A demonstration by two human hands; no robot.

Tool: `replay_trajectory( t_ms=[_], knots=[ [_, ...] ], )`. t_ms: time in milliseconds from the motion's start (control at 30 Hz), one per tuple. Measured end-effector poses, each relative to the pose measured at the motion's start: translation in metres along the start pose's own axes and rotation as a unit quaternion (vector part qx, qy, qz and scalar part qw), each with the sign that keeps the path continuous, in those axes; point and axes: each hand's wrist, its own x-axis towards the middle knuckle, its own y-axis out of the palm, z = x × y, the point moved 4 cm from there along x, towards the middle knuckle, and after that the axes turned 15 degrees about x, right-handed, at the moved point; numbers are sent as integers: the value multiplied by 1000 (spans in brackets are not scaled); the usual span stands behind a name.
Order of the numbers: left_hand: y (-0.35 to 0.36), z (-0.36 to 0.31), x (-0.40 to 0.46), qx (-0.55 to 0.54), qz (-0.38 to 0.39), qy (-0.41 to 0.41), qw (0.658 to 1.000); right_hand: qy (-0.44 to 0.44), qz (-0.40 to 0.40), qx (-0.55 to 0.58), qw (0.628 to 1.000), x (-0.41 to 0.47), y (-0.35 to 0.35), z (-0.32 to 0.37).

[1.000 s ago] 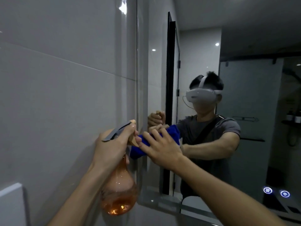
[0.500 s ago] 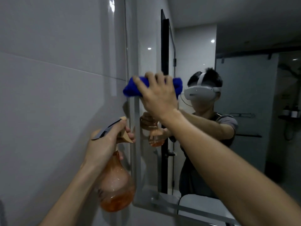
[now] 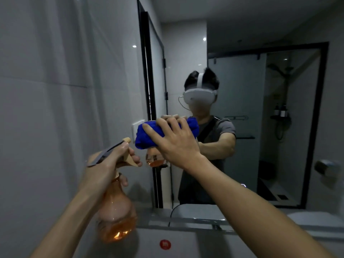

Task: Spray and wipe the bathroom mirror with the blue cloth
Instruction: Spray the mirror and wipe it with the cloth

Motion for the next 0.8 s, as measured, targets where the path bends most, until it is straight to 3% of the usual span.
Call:
replay_trajectory(
  t_ms=[100, 233, 533, 800],
  knots=[
    [16, 2, -8, -19, 0, 75, 997, 21, -10, -14, 1000, -29, -25, -35],
    [69, -6, -13, -21, 37, 83, 996, 75, -8, -49, 996, -75, -64, -88],
    [208, -40, -50, -88, 110, 76, 987, 197, -98, -108, 969, -201, -158, -218],
    [328, -41, -82, -89, 194, 68, 975, 319, -127, -46, 938, -301, -225, -290]
  ],
)
